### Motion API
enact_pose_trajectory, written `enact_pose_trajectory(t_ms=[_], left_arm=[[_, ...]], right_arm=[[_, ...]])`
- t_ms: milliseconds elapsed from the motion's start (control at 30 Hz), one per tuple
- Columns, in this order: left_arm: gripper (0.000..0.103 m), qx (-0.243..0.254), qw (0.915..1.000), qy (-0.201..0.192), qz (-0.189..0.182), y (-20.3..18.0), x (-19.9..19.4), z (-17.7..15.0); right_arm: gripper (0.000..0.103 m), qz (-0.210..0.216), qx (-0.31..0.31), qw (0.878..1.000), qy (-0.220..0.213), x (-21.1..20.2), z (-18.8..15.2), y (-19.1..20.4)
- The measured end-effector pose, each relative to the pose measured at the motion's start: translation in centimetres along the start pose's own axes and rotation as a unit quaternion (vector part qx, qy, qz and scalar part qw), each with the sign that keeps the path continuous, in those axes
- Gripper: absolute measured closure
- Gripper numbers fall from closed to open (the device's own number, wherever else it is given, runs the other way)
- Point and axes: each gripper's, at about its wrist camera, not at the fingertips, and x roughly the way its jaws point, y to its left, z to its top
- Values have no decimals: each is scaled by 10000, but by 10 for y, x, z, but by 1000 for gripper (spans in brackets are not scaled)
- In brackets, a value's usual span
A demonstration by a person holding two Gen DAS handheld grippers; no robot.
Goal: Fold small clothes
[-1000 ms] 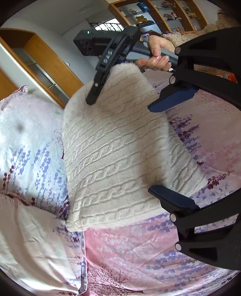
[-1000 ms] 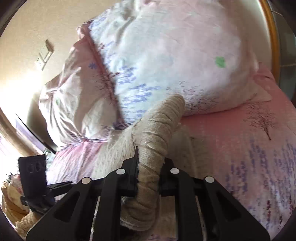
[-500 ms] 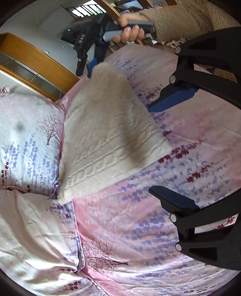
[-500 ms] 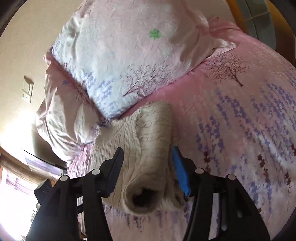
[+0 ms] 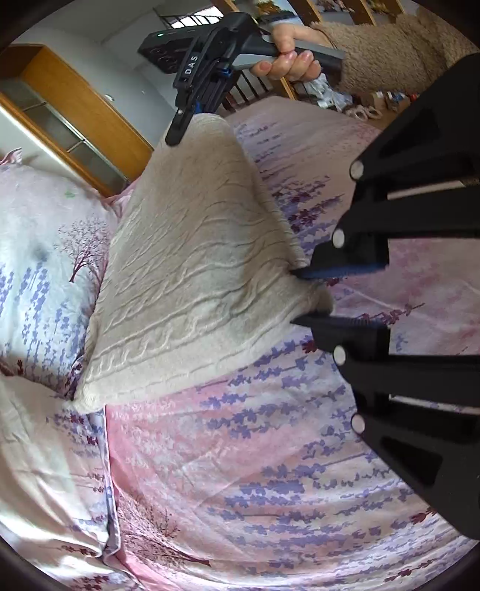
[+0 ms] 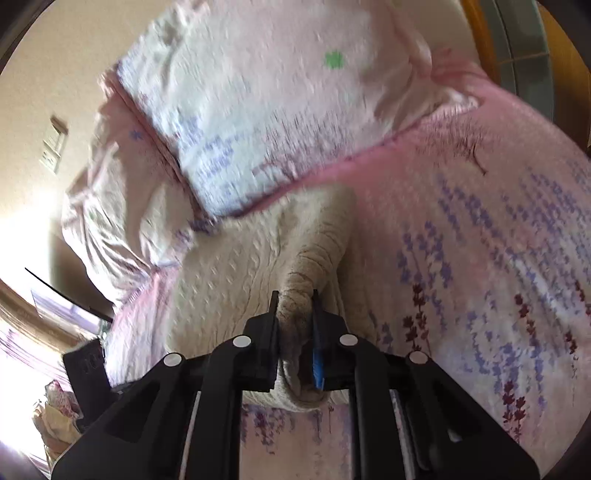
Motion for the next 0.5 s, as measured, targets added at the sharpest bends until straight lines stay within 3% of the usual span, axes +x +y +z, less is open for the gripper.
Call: enact_pose_trajectory(t_ms=[167, 267, 333, 433, 500], left_arm=[[90, 129, 9996, -145, -195, 0, -10, -1], [90, 228, 9995, -91, -204, 0, -10, -2], [90, 231, 9995, 0, -191, 0, -4, -3], [87, 183, 9995, 51, -232, 2, -3, -4], [81, 102, 9995, 65, -303, 3, -6, -6]], right_arm=[[90, -47, -183, 9984, -538, -25, 4, 7], [90, -489, 14, 9984, -282, -7, -5, -16], [89, -556, 381, 9977, 91, 10, -11, -35], [85, -190, 805, 9962, 274, 14, -15, -49], [75, 70, 989, 9949, 179, 1, -11, -50]])
